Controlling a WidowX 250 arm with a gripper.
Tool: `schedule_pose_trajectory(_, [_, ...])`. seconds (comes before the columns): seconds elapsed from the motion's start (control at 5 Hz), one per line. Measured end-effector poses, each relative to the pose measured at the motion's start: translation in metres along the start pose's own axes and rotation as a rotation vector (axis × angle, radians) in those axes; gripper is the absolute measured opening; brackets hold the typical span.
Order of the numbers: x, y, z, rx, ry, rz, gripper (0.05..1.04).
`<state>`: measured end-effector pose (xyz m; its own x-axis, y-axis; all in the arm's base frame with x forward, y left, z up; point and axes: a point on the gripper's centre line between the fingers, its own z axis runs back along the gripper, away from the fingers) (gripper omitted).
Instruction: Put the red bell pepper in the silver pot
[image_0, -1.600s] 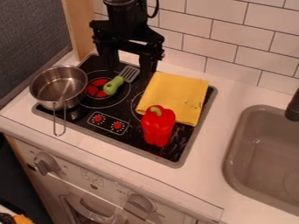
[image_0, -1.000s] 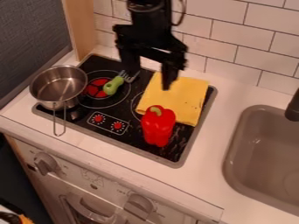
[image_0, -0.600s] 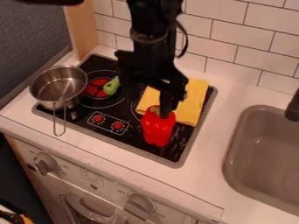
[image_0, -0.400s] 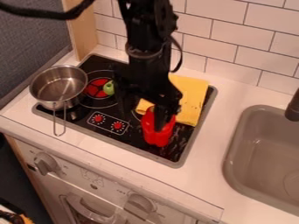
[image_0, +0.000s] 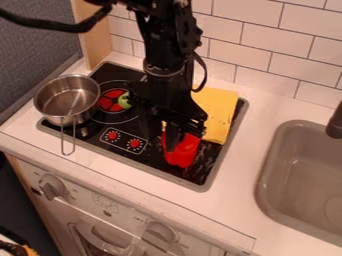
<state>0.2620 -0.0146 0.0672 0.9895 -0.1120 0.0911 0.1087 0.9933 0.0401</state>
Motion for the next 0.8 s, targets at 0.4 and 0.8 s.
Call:
schedule_pose_trajectory(0.4, [0.024,0.001,0.003,0.003,-0.038,0.027,0.896])
schedule_pose_trajectory(0.8, [0.029,-0.001,-0.004,0.013,-0.010,0.002,0.669])
